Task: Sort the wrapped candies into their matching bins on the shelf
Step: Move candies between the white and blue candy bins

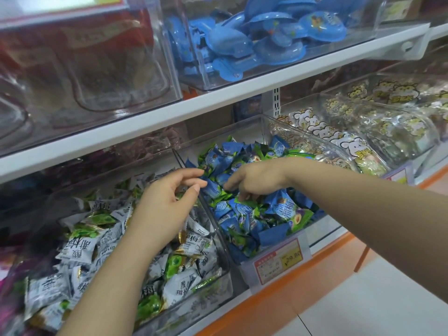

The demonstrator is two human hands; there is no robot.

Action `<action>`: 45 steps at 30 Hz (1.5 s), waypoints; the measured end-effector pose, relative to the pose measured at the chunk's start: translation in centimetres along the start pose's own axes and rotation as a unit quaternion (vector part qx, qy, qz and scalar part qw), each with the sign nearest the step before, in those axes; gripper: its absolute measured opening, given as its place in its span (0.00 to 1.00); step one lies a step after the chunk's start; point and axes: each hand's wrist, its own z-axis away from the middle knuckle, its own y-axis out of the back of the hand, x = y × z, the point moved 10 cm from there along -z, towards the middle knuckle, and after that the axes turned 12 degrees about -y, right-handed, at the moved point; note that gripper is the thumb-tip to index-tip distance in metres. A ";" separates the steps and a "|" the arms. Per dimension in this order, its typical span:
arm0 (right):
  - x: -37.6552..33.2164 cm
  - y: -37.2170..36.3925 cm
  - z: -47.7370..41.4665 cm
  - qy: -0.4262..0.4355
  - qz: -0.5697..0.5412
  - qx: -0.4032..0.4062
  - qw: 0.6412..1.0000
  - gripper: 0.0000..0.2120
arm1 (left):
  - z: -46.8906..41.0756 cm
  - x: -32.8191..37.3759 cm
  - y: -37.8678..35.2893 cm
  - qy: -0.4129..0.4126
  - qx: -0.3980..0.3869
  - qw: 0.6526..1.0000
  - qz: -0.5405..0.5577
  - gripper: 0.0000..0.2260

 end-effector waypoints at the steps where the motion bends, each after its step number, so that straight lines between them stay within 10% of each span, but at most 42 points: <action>1: -0.1 0.9 0.6 0.019 -0.023 0.019 0.999 0.20 | 0.0 0.1 0.1 -0.003 0.001 1.000 -0.006 0.11; 10: 8.2 8.5 11.2 0.065 -0.214 0.293 0.930 0.09 | -1.7 4.2 -0.6 -0.057 0.030 0.997 -0.029 0.09; 14: 12.4 8.7 14.0 0.007 -0.148 0.392 0.908 0.12 | -3.5 9.5 -7.8 -0.145 -0.184 0.971 -0.048 0.12; 22: 14.6 6.5 13.1 0.027 -0.128 0.359 0.924 0.20 | -5.3 10.2 -18.2 -0.192 -0.424 0.849 -0.248 0.23; 28: 15.6 6.6 12.7 0.020 -0.118 0.355 0.927 0.22 | -5.8 6.7 -17.8 -0.191 -0.450 0.793 -0.362 0.26; 38: 15.8 7.2 12.7 0.018 -0.147 0.348 0.926 0.18 | -6.9 2.5 -11.4 -0.138 -0.435 0.826 -0.331 0.18; 45: 15.8 7.7 12.9 0.011 -0.169 0.349 0.922 0.15 | -7.8 12.9 -16.1 -0.260 -0.327 0.891 -0.180 0.13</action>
